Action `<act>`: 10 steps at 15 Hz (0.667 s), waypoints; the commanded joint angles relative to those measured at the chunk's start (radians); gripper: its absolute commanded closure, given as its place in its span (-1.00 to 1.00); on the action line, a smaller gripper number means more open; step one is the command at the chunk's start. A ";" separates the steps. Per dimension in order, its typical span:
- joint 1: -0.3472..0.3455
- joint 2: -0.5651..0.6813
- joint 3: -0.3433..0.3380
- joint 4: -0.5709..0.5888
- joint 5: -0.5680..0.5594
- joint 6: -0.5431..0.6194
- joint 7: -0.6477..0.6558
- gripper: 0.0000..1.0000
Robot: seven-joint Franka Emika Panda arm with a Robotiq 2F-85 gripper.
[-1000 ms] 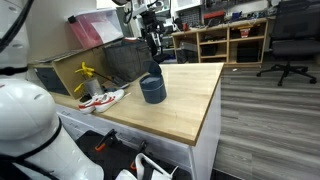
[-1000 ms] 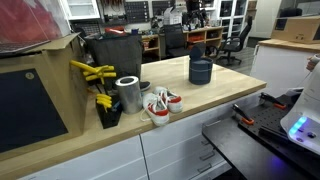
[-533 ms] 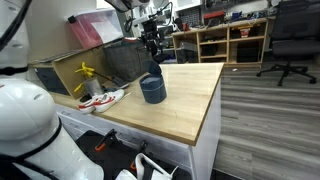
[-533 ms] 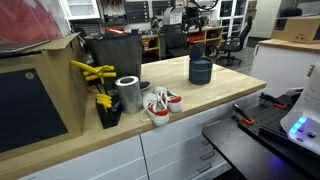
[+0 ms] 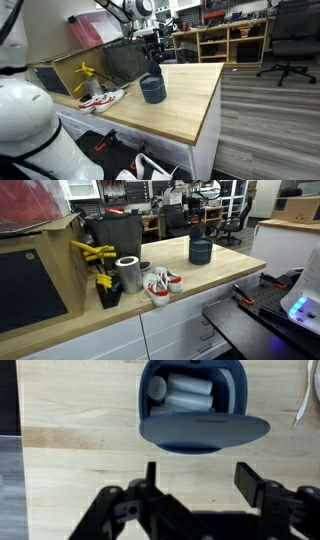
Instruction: Close the dark grey container.
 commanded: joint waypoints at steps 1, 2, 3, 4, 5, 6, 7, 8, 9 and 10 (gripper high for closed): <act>-0.020 -0.060 0.014 -0.101 0.031 0.055 -0.063 0.01; -0.022 -0.064 0.016 -0.113 0.039 0.057 -0.073 0.15; -0.024 -0.071 0.016 -0.123 0.045 0.057 -0.085 0.32; -0.025 -0.079 0.017 -0.134 0.052 0.053 -0.093 0.45; -0.026 -0.086 0.018 -0.144 0.059 0.051 -0.104 0.62; -0.025 -0.096 0.018 -0.154 0.063 0.046 -0.109 0.75; -0.025 -0.104 0.018 -0.163 0.065 0.044 -0.118 0.89; -0.025 -0.113 0.018 -0.171 0.065 0.038 -0.123 0.99; -0.024 -0.121 0.017 -0.178 0.064 0.035 -0.126 1.00; -0.023 -0.130 0.017 -0.186 0.060 0.031 -0.137 1.00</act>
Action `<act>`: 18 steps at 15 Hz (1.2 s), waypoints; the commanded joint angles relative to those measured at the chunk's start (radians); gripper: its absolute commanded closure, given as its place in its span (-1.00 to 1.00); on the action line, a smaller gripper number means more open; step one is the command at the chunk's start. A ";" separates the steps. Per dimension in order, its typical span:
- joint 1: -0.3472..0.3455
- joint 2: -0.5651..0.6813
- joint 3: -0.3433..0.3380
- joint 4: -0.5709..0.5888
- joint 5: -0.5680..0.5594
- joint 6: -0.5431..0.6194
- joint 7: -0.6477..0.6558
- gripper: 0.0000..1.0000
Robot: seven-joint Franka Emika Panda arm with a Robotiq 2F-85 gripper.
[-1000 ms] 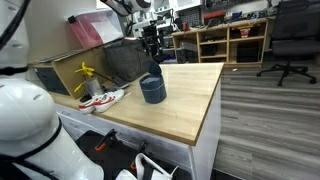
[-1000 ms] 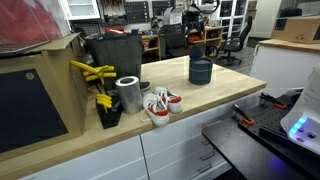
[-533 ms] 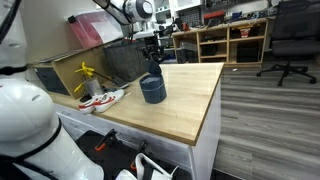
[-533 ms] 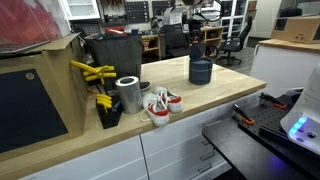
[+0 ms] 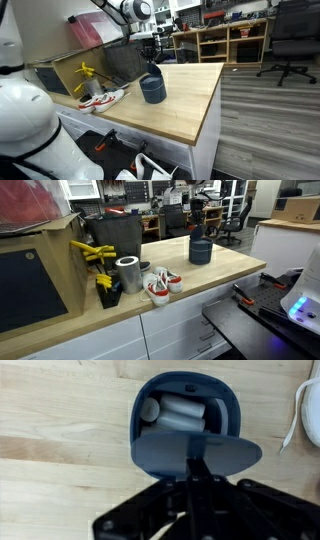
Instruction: Close the dark grey container.
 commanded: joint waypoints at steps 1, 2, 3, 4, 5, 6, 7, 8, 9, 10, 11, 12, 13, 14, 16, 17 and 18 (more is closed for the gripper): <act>-0.013 -0.072 0.010 -0.071 0.009 0.001 -0.045 1.00; -0.011 -0.080 0.009 -0.080 0.002 0.000 -0.050 1.00; -0.011 -0.089 0.009 -0.091 -0.004 0.000 -0.059 1.00; -0.010 -0.098 0.007 -0.106 -0.011 0.003 -0.067 1.00; -0.010 -0.106 0.007 -0.120 -0.016 0.008 -0.075 1.00; -0.010 -0.114 0.006 -0.138 -0.022 0.018 -0.081 1.00; -0.009 -0.119 0.005 -0.154 -0.032 0.023 -0.083 1.00; -0.009 -0.123 0.003 -0.172 -0.042 0.034 -0.083 1.00; -0.009 -0.125 0.002 -0.187 -0.049 0.042 -0.087 1.00; -0.010 -0.125 0.002 -0.202 -0.055 0.054 -0.085 1.00; -0.011 -0.125 0.001 -0.216 -0.057 0.064 -0.083 1.00; -0.012 -0.126 0.001 -0.230 -0.059 0.078 -0.081 1.00; -0.014 -0.126 0.001 -0.243 -0.058 0.091 -0.082 1.00; -0.017 -0.128 0.002 -0.257 -0.051 0.109 -0.086 1.00; -0.021 -0.132 0.005 -0.287 -0.029 0.150 -0.086 1.00; -0.021 -0.134 0.006 -0.300 -0.023 0.164 -0.086 1.00; -0.021 -0.138 0.008 -0.317 -0.019 0.190 -0.083 1.00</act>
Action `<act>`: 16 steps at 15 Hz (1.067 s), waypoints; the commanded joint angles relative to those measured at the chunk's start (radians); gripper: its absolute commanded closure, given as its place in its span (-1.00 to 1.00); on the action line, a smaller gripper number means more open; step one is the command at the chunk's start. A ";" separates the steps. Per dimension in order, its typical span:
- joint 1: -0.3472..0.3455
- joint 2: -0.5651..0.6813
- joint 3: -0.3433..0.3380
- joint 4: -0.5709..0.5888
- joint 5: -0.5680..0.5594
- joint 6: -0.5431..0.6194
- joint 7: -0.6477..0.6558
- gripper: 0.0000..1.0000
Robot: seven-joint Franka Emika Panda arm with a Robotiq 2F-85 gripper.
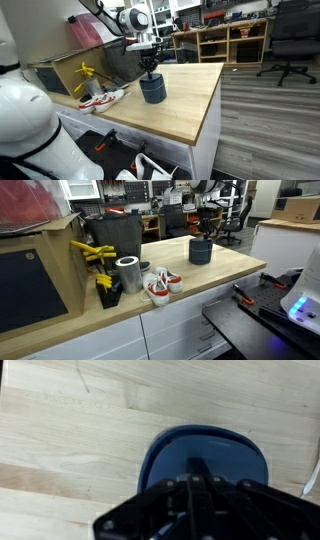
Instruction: Close the dark grey container.
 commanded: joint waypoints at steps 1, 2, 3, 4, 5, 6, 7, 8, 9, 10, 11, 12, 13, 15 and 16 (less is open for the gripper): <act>-0.009 -0.052 0.009 -0.085 0.028 0.075 -0.023 1.00; -0.008 -0.055 0.010 -0.100 0.034 0.091 -0.023 1.00; -0.007 -0.059 0.011 -0.111 0.036 0.104 -0.021 1.00; -0.007 -0.064 0.010 -0.121 0.035 0.114 -0.021 1.00; -0.006 -0.069 0.010 -0.131 0.035 0.127 -0.018 1.00; -0.006 -0.072 0.010 -0.141 0.035 0.139 -0.019 1.00; -0.006 -0.076 0.009 -0.151 0.034 0.155 -0.018 1.00; -0.006 -0.080 0.009 -0.165 0.034 0.177 -0.019 1.00; -0.005 -0.084 0.009 -0.178 0.033 0.199 -0.019 1.00; -0.005 -0.086 0.008 -0.192 0.030 0.221 -0.018 1.00; -0.004 -0.087 0.008 -0.208 0.024 0.248 -0.016 1.00; -0.001 -0.086 0.007 -0.227 0.013 0.283 -0.011 1.00; 0.000 -0.088 0.006 -0.242 0.008 0.308 -0.009 1.00; 0.002 -0.095 0.006 -0.264 0.001 0.340 -0.005 1.00; 0.001 -0.100 0.006 -0.267 0.004 0.338 -0.008 1.00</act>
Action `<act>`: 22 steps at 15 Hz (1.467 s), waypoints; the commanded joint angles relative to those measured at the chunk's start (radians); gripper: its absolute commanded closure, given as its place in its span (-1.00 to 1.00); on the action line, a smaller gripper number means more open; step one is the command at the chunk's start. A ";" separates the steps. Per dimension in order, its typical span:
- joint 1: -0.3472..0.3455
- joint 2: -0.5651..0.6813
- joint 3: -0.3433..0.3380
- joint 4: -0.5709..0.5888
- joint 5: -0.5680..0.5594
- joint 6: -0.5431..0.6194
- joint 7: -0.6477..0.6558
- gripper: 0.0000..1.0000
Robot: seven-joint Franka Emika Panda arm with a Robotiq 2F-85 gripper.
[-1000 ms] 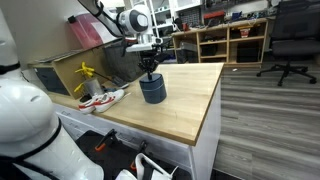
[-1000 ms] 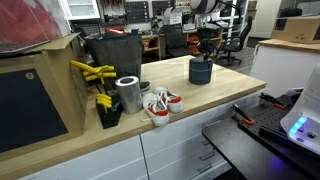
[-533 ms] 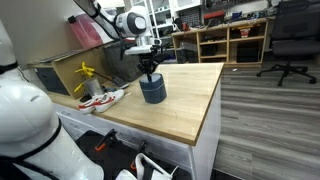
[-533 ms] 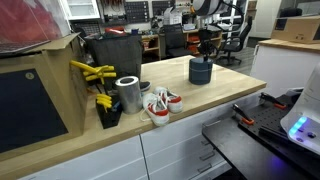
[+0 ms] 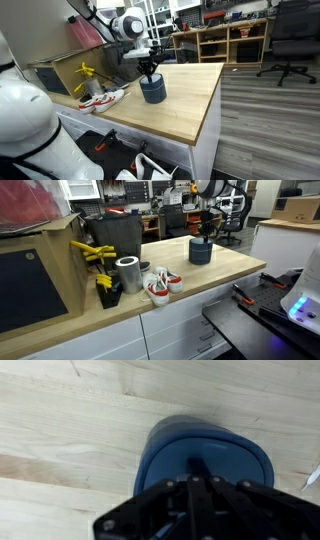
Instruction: Close the dark grey container.
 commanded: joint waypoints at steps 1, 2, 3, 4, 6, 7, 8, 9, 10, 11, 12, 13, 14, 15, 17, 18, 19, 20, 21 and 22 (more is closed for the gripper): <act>0.000 -0.007 0.005 -0.064 -0.001 0.062 -0.010 1.00; -0.003 -0.013 0.005 -0.056 0.010 0.046 -0.018 1.00; -0.003 -0.020 0.006 -0.053 0.016 0.037 -0.021 1.00; -0.006 -0.030 0.007 -0.034 0.033 0.006 -0.030 1.00; -0.009 -0.040 0.006 -0.013 0.050 -0.028 -0.034 1.00; -0.010 -0.047 0.006 -0.003 0.062 -0.043 -0.036 1.00; -0.010 -0.054 0.006 0.007 0.077 -0.057 -0.038 1.00; -0.010 -0.060 0.005 0.017 0.087 -0.072 -0.037 1.00; -0.010 -0.069 0.004 0.027 0.095 -0.085 -0.035 1.00; -0.009 -0.077 0.004 0.036 0.099 -0.095 -0.033 1.00; -0.007 -0.086 0.003 0.047 0.101 -0.109 -0.029 1.00; -0.006 -0.094 0.002 0.058 0.101 -0.124 -0.026 1.00; -0.005 -0.100 0.001 0.071 0.095 -0.143 -0.021 1.00; -0.004 -0.107 0.000 0.083 0.090 -0.164 -0.017 1.00; -0.003 -0.125 -0.002 0.107 0.065 -0.204 -0.006 1.00; -0.004 -0.133 -0.005 0.125 0.049 -0.236 -0.001 1.00; -0.005 -0.139 -0.006 0.139 0.039 -0.257 0.000 1.00; -0.007 -0.146 -0.010 0.162 0.022 -0.299 -0.003 1.00; -0.010 -0.153 -0.014 0.184 0.009 -0.336 -0.013 1.00; -0.014 -0.163 -0.020 0.212 -0.007 -0.386 -0.020 1.00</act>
